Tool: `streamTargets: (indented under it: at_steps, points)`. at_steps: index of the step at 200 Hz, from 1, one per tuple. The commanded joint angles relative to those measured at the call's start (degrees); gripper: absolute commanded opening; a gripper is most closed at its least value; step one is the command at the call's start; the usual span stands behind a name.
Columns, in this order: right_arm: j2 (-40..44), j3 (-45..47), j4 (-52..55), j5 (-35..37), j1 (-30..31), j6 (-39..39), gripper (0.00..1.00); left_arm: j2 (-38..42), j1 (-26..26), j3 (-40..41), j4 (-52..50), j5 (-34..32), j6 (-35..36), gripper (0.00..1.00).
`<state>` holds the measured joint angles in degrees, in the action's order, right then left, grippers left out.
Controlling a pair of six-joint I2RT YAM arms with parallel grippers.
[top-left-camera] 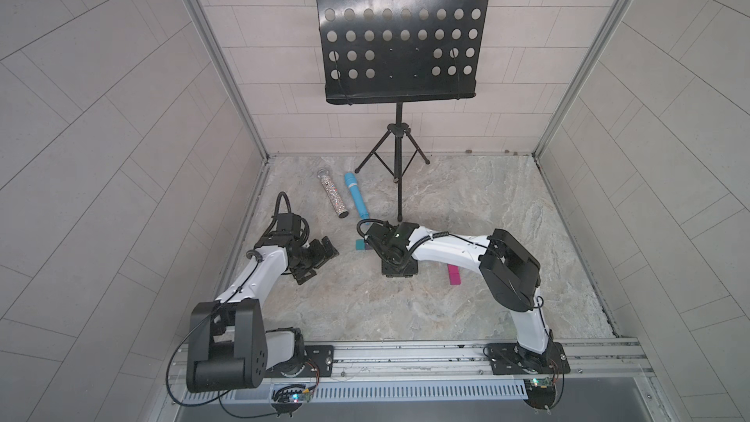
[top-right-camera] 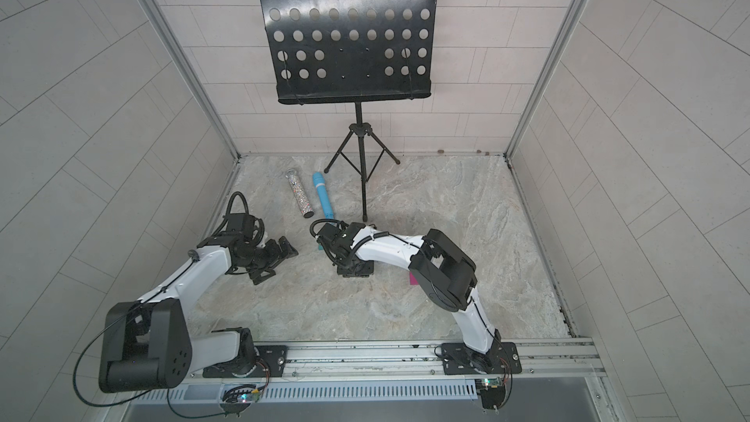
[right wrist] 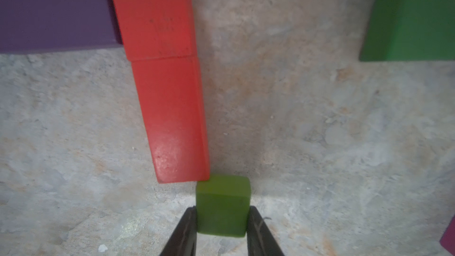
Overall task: Assemble the number 7 with building blocks
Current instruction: Assemble the building block at the center of the board.
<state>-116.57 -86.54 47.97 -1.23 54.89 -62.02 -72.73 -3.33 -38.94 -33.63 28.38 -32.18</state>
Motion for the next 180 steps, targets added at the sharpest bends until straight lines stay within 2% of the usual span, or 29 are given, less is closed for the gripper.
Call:
streamTargets:
  at_steps: [1,47,180]
  points:
    - [-0.3,-0.7,0.7,-0.2,1.8,-0.2,0.36,-0.4,0.3,0.6,0.4,-0.4,-0.1,1.0]
    - [-2.4,-1.9,0.0,-2.9,4.7,-1.0,0.36,-0.3,0.3,0.7,0.4,-0.7,-0.1,1.0]
    - [-4.0,-2.9,1.4,-2.1,1.0,1.7,0.36,-0.7,0.3,0.4,0.2,-1.3,-0.1,1.0]
